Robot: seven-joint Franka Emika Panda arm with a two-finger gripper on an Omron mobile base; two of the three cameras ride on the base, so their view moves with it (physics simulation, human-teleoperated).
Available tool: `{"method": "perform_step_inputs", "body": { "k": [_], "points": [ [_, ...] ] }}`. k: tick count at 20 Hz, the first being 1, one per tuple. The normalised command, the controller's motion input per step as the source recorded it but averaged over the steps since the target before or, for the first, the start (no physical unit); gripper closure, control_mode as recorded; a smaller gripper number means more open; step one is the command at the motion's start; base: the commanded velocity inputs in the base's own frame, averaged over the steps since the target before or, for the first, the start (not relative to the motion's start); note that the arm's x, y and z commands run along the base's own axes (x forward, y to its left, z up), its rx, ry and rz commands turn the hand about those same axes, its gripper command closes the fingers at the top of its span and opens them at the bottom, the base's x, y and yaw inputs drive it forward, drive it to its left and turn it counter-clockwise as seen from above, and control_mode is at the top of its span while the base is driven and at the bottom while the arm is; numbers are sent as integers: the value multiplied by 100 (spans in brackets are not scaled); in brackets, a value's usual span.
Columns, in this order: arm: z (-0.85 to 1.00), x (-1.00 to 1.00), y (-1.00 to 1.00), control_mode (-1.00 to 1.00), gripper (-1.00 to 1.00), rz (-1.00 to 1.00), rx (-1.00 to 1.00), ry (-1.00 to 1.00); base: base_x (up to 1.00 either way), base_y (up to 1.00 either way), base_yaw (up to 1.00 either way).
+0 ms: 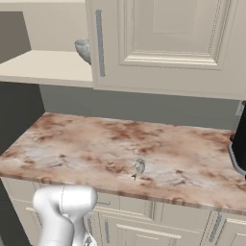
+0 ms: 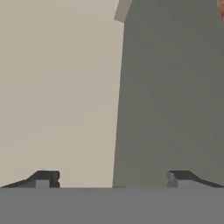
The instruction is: Retrieve the bowl from the cabinet, then place the raw meat into the bowl to avoid contamination.
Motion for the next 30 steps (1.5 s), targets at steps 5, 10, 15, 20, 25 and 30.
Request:
{"method": "perform_step_inputs", "body": {
  "k": [5,10,15,20,25,30],
  "points": [
    [0,-40,-94,-100,-100,-1,-1,0,0,0,0],
    [0,-42,-80,-100,-100,0,-7,2,0,0,0],
    [-1,-44,-57,-100,-100,0,-20,4,0,0,0],
    [-12,-49,-42,-100,-100,0,-29,4,0,0,0],
    [-16,-62,-49,-100,-100,-1,-29,0,0,0,0],
    [-8,-59,-53,-100,-100,-2,-29,-3,0,0,0]
  ]
}}
